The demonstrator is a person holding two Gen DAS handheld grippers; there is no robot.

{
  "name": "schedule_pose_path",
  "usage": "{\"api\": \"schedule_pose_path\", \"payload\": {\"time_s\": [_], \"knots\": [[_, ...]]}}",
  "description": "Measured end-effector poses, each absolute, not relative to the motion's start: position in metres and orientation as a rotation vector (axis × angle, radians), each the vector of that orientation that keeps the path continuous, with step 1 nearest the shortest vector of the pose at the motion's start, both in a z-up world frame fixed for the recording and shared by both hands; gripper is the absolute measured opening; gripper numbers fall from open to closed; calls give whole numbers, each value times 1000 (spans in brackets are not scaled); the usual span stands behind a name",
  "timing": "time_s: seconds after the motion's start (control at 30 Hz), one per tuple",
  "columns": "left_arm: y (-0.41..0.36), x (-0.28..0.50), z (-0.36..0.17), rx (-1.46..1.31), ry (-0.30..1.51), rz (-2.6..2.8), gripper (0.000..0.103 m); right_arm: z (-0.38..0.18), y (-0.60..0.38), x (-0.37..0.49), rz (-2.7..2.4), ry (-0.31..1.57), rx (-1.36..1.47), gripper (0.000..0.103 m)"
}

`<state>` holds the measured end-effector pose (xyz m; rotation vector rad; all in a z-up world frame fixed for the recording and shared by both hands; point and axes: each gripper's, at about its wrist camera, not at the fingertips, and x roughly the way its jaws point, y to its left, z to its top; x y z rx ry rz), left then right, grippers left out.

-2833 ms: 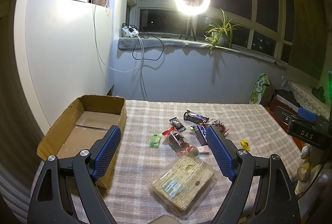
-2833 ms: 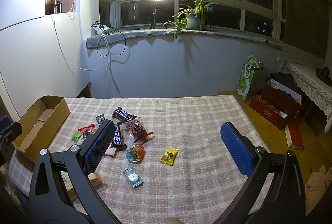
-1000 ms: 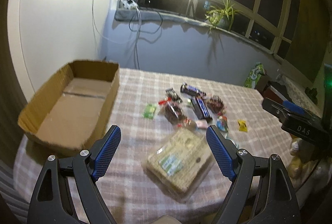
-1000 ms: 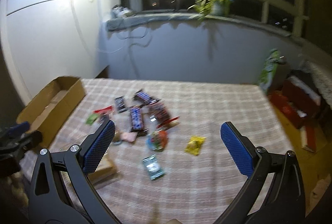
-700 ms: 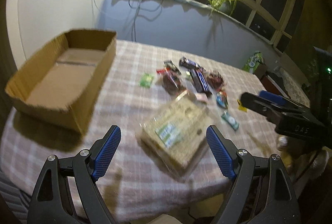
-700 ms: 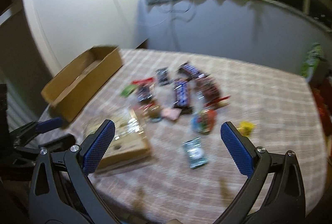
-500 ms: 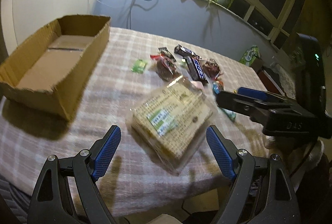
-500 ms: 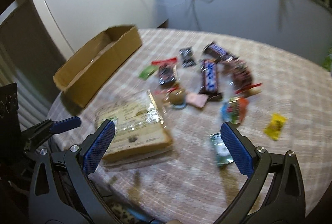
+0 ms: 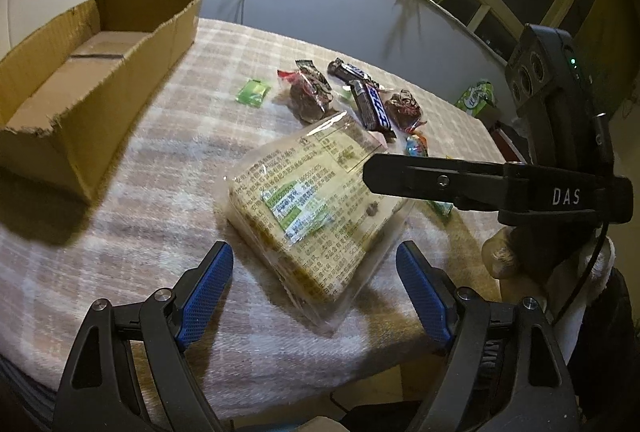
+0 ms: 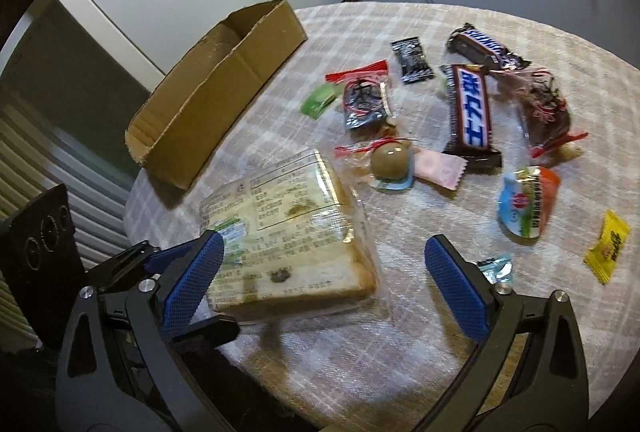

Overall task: Organize snacks
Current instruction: 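Lower the left tool onto the wrapped bread loaf and close it, then carry the bread loaf with the left tool into the cardboard box and release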

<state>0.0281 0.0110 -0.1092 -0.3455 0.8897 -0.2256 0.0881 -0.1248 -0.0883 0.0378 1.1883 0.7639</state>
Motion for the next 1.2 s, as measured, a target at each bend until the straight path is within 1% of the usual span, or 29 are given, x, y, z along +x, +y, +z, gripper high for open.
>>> {"api": "schedule_pose_path", "payload": {"time_s": [0.03,0.13,0.17,0.2,0.27,0.37,0.87,1.2], "knots": [[11,28,-110,-351,892,-229,83,-87,-125,88,771,1195,35,94],[10,29,-112,-354,896,-238,76,-91,-120,87,794,1220,32,88],[10,28,-112,-356,897,-241,73,-92,-120,87,800,1228,32,83],[10,29,-113,-357,898,-243,72,-94,-119,88,796,1235,26,83],[9,29,-114,-359,902,-249,66,-95,-118,88,793,1239,21,80],[8,29,-114,-356,900,-244,64,-95,-120,89,790,1245,25,77],[15,27,-98,-318,837,-209,63,-81,-108,80,794,1226,0,71],[32,24,-72,-292,752,-185,63,-48,-90,77,814,1149,-33,70]]}}
